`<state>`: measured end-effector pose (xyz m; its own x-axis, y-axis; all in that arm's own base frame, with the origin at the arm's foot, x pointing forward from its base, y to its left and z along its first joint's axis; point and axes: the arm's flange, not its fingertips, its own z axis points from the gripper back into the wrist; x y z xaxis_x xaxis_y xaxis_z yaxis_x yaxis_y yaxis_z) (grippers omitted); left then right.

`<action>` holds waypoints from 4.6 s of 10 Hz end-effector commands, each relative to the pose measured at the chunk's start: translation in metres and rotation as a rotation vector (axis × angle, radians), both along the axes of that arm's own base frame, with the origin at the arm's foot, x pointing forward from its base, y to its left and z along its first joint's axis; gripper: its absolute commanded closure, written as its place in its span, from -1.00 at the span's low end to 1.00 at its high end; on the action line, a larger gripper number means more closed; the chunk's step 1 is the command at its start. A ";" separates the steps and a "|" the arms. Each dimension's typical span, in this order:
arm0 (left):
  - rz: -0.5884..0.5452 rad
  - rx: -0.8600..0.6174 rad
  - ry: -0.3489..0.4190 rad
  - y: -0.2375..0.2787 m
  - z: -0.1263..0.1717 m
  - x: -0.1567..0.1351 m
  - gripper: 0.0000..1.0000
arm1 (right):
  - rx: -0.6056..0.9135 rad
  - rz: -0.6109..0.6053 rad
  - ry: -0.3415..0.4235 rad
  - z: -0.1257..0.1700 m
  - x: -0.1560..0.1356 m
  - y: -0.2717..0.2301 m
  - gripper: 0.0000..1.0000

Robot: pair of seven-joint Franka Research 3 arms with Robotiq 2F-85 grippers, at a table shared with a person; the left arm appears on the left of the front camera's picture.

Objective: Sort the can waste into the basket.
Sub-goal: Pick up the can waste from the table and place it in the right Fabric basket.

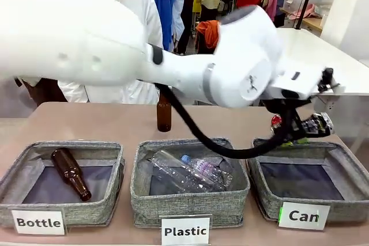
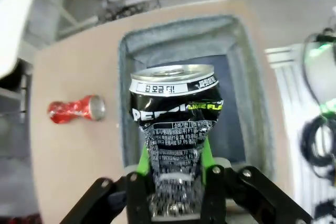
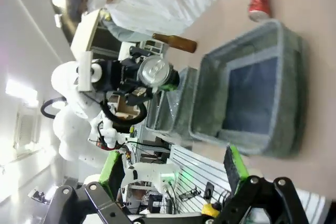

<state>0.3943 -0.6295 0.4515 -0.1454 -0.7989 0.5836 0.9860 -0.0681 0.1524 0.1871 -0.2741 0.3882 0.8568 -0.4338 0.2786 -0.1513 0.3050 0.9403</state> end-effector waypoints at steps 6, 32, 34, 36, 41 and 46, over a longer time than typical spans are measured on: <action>0.007 0.088 -0.012 -0.054 -0.032 0.004 0.20 | 0.044 -0.159 0.115 0.006 -0.035 -0.064 -1.00; 0.321 0.049 -0.036 0.263 0.022 -0.046 -1.00 | -0.141 0.236 0.150 0.014 0.064 0.185 -1.00; 0.359 0.022 0.008 0.266 0.021 -0.041 -1.00 | -0.136 0.235 0.149 0.013 0.063 0.181 -1.00; 0.423 -0.021 0.054 0.284 0.029 -0.036 -1.00 | -0.141 0.233 0.152 0.012 0.067 0.186 -1.00; 0.984 -0.217 0.618 0.420 0.048 -0.021 -1.00 | -0.056 0.443 0.144 0.013 0.081 0.239 -1.00; 1.024 -0.944 1.106 0.673 -0.008 -0.071 -1.00 | 0.083 0.497 0.207 0.004 0.106 0.282 -1.00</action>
<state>0.3463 0.0160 0.4774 0.9227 0.1081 0.3701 0.2824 0.4642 -0.8395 0.3215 -0.0137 0.4027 0.9930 0.0605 0.1010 -0.1104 0.1787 0.9777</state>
